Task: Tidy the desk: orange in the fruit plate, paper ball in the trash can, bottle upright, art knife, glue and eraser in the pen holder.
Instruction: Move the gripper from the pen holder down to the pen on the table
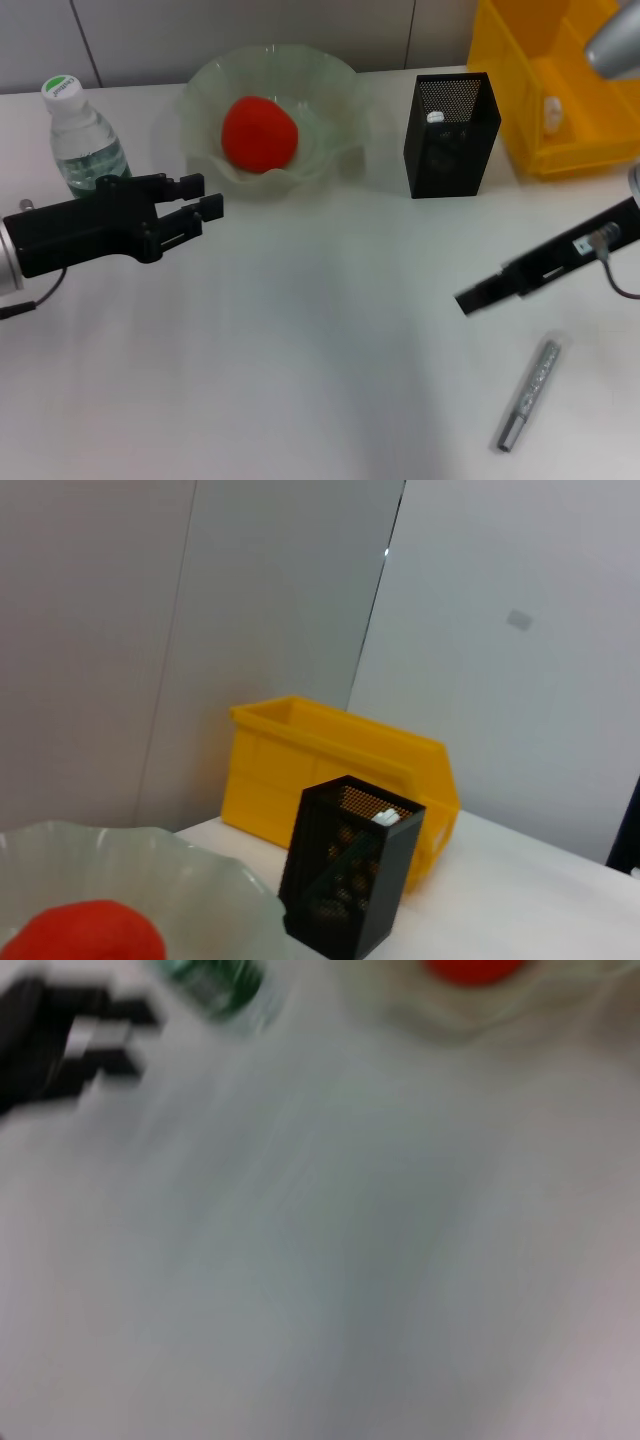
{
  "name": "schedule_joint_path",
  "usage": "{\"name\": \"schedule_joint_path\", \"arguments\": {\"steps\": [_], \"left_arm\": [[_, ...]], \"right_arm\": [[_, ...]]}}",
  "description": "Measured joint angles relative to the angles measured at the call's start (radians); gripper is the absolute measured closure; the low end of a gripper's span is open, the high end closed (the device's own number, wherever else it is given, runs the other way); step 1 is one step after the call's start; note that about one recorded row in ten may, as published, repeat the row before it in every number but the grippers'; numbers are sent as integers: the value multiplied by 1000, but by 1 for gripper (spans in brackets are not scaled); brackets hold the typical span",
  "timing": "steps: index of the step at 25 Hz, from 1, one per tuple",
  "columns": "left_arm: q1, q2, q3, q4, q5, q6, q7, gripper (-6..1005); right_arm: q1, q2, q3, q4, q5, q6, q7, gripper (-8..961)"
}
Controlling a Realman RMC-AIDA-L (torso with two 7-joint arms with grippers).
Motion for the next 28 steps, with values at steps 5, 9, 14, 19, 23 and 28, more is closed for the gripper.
{"name": "schedule_joint_path", "arguments": {"steps": [5, 9, 14, 19, 23, 28], "left_arm": [[0, -10, 2, -4, -2, 7, 0, 623], [0, -11, 3, -5, -4, 12, 0, 623], [-1, -13, 10, -21, -44, 32, 5, 623], [-1, -13, 4, -28, -72, 33, 11, 623], [-8, -16, 9, -51, -83, 30, 24, 623], [-17, -17, 11, -115, -123, 36, 70, 623]], "right_arm": [[14, -20, 7, -6, -84, -96, -352, 596], [5, -32, 10, -9, -92, -119, -524, 597], [13, -34, 13, -21, -166, -105, -791, 598], [38, -22, -2, -42, -260, -92, -1013, 599], [64, 4, -27, -27, -330, -76, -1258, 600], [112, 4, -72, 33, -336, -54, -1344, 601]]}}
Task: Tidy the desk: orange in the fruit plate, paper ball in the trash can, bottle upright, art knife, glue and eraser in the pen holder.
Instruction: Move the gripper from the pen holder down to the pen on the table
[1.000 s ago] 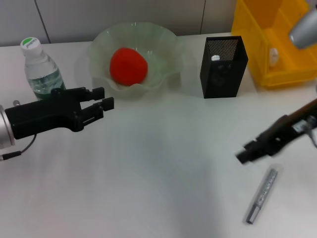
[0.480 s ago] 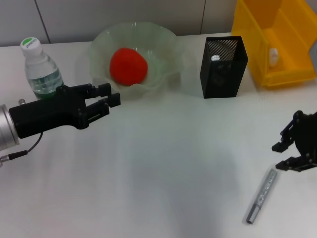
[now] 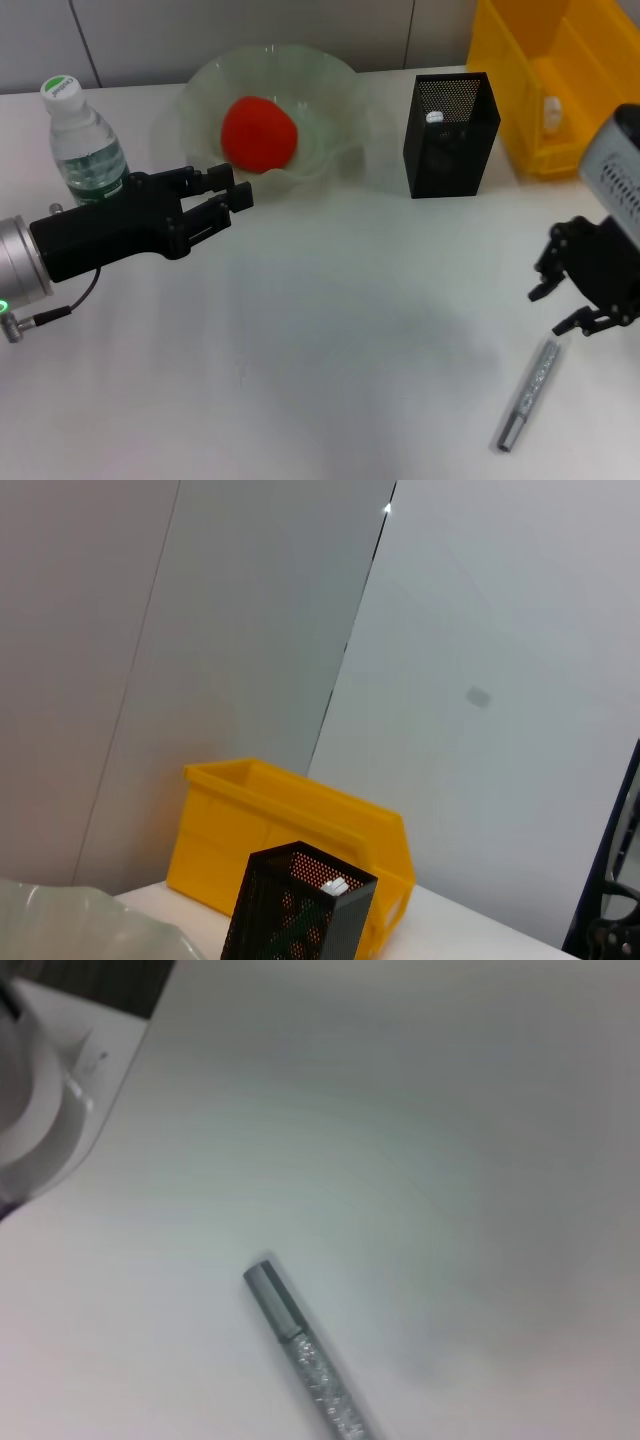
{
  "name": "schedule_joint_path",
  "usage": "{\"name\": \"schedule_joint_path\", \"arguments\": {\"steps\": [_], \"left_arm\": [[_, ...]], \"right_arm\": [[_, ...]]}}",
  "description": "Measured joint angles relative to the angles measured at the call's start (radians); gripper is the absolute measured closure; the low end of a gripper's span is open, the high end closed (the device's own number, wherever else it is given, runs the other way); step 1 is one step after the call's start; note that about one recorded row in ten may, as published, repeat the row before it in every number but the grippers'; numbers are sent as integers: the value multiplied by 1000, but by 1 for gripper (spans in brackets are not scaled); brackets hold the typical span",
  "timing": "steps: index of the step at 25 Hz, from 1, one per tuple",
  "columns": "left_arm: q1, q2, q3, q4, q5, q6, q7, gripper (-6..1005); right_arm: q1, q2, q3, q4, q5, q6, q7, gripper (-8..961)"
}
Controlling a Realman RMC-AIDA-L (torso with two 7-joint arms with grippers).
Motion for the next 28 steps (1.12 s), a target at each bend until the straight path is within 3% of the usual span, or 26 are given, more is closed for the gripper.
{"name": "schedule_joint_path", "arguments": {"steps": [12, 28], "left_arm": [[32, 0, -1, -15, -12, -8, 8, 623], [28, 0, 2, -49, -39, -9, 32, 624]], "right_arm": [[-1, 8, -136, 180, 8, 169, -227, 604], [20, 9, -156, 210, 24, 161, -225, 620]]}}
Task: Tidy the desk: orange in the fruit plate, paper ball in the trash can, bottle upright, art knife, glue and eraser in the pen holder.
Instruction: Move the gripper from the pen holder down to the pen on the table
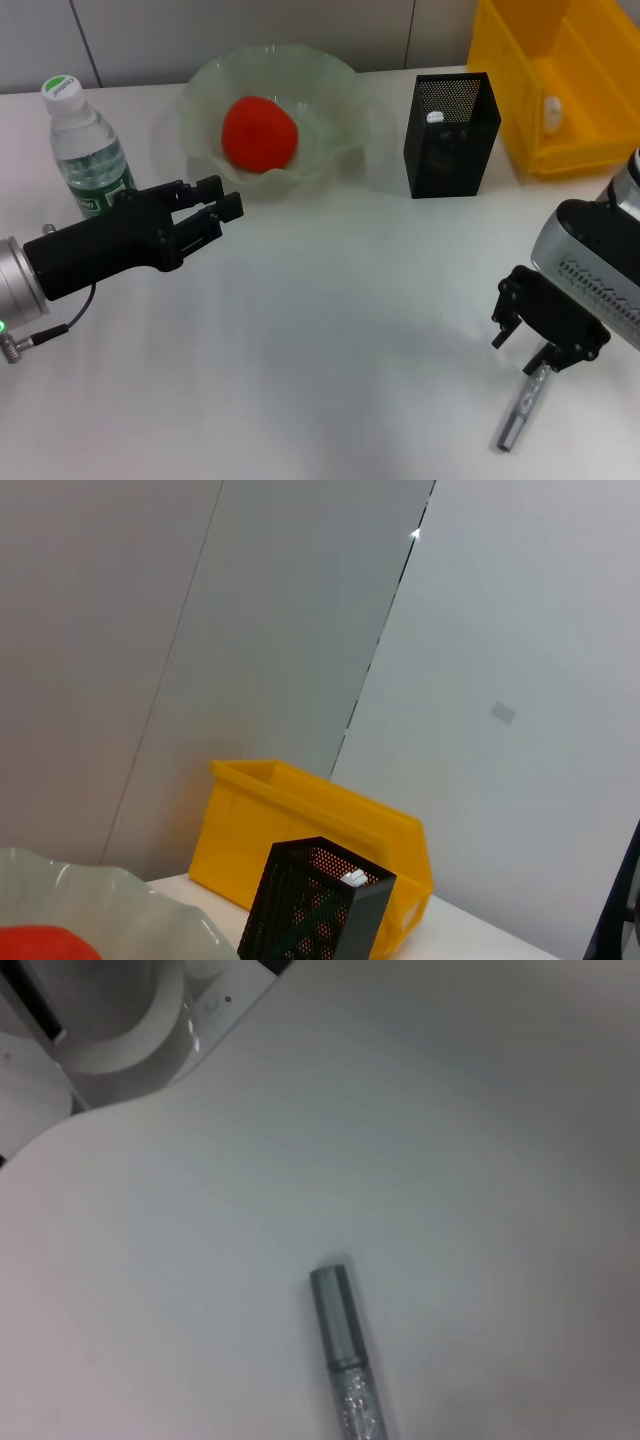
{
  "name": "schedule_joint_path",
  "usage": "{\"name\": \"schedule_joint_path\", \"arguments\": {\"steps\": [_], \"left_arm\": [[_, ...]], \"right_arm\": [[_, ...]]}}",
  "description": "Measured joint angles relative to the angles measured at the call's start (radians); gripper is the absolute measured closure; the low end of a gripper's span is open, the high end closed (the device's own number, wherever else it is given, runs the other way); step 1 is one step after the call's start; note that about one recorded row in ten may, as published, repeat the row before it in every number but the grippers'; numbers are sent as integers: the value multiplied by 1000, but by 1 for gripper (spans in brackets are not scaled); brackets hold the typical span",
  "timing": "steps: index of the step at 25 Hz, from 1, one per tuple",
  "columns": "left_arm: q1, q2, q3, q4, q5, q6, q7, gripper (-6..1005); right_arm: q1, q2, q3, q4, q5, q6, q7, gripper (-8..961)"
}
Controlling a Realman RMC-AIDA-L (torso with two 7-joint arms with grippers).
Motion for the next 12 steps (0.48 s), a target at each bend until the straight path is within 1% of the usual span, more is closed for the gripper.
{"name": "schedule_joint_path", "arguments": {"steps": [12], "left_arm": [[4, 0, -2, -2, 0, -2, 0, 624]], "right_arm": [[4, 0, -12, 23, 3, -15, 2, 631]]}}
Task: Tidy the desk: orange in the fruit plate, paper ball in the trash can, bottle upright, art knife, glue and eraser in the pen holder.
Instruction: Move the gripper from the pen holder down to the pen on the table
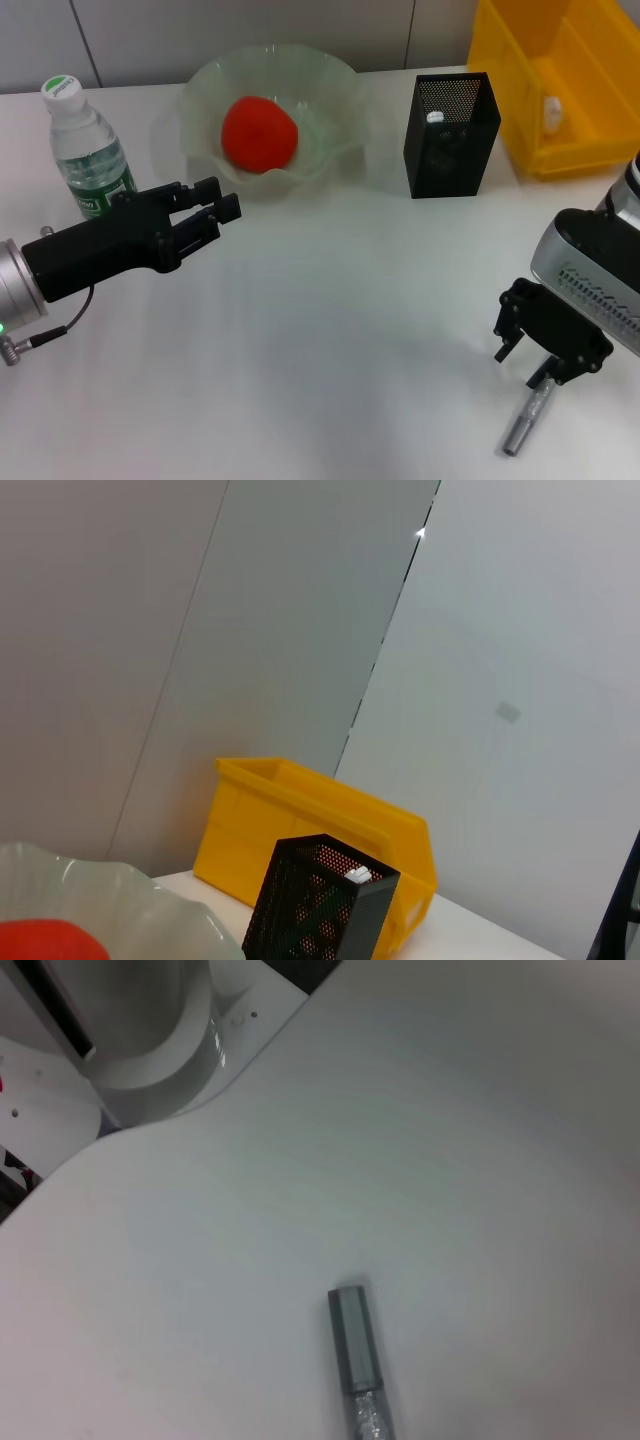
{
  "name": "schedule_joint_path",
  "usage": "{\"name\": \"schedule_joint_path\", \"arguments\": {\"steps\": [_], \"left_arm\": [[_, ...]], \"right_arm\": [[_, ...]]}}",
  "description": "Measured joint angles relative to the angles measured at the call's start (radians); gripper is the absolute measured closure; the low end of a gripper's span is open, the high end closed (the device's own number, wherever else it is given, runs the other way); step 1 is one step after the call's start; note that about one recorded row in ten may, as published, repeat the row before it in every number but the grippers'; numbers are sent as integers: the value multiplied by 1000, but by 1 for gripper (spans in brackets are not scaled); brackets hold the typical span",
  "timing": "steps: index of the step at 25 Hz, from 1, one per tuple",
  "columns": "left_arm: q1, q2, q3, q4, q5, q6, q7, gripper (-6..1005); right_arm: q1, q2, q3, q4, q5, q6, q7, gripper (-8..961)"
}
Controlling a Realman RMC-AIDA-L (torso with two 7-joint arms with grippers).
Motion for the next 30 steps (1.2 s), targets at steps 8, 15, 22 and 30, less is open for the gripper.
{"name": "schedule_joint_path", "arguments": {"steps": [8, 15, 22, 30], "left_arm": [[1, 0, -8, -10, 1, -2, 0, 624], [6, 0, -9, -14, 1, -2, 0, 624], [6, 0, -5, -24, 1, -2, 0, 625], [6, 0, -1, -32, 1, -1, 1, 625]], "right_arm": [[4, 0, 0, -26, 5, -50, 2, 639], [-16, -1, -24, -76, -8, -93, 26, 646], [-34, -2, -35, -82, -25, -91, 30, 651], [-33, -2, -35, -73, -26, -81, 30, 649]]}}
